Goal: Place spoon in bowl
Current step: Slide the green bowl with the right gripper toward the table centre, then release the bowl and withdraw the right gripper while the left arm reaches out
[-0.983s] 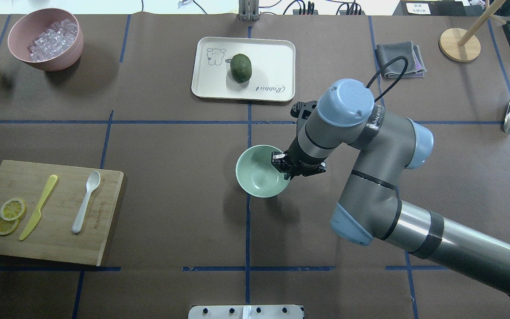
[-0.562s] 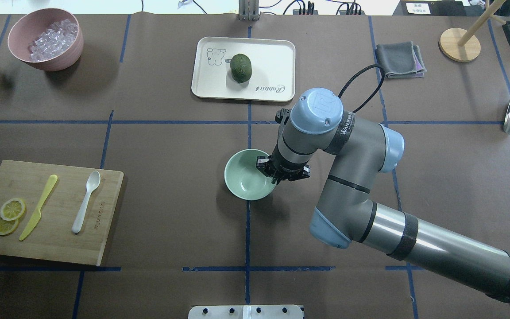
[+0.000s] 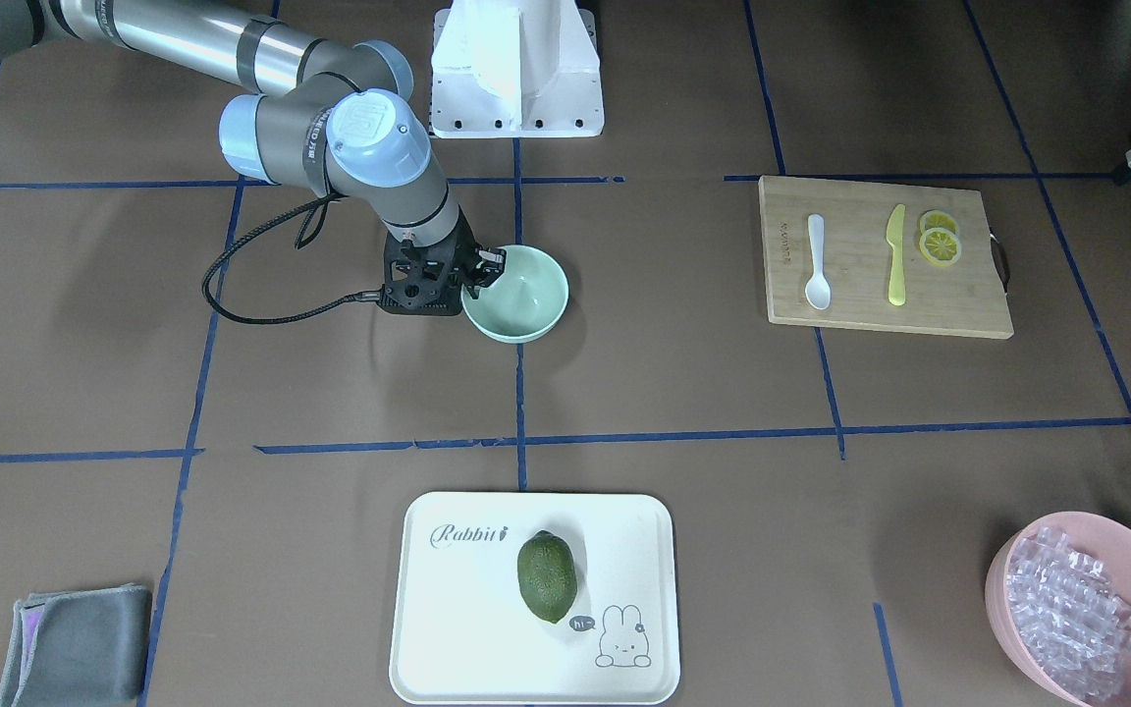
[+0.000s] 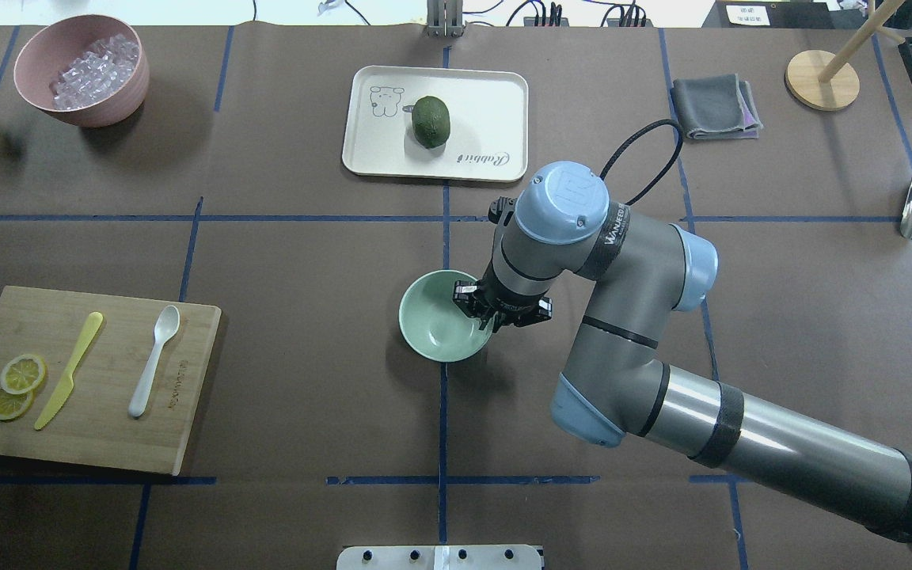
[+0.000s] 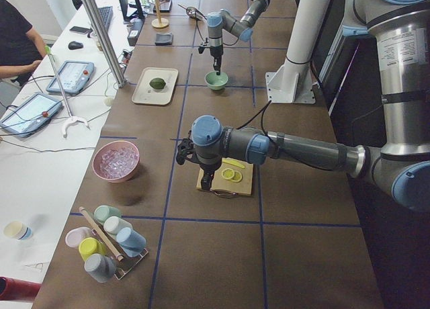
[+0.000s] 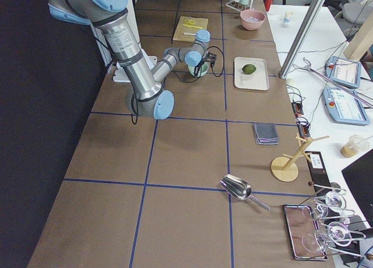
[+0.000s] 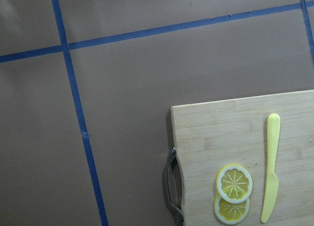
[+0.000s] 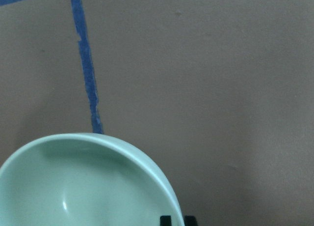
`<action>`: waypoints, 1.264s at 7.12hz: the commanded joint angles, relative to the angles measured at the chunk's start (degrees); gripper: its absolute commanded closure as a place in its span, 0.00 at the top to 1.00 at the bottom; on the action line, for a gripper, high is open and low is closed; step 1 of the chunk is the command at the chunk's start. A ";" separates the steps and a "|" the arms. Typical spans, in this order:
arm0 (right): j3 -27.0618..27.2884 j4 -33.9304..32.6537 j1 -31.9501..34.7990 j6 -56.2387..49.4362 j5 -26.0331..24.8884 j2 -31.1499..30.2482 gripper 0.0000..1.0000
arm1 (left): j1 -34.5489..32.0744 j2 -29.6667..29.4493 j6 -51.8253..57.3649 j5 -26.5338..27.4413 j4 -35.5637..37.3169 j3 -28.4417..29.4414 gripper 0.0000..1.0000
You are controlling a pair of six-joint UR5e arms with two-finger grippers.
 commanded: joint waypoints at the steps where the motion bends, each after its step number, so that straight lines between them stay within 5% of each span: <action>1: 3.71 -0.01 0.47 -0.11 0.18 -1.09 1.00 | 1.00 -0.39 -1.41 -0.02 -0.88 -0.44 1.00; 4: 24.24 -0.54 10.28 -0.98 4.55 -19.39 1.00 | 15.28 -1.00 -24.11 1.03 -18.84 -0.70 1.00; 9: 28.08 -0.36 28.83 -23.02 14.86 -41.50 1.00 | 33.76 -8.11 -40.25 15.52 -21.80 -1.24 1.00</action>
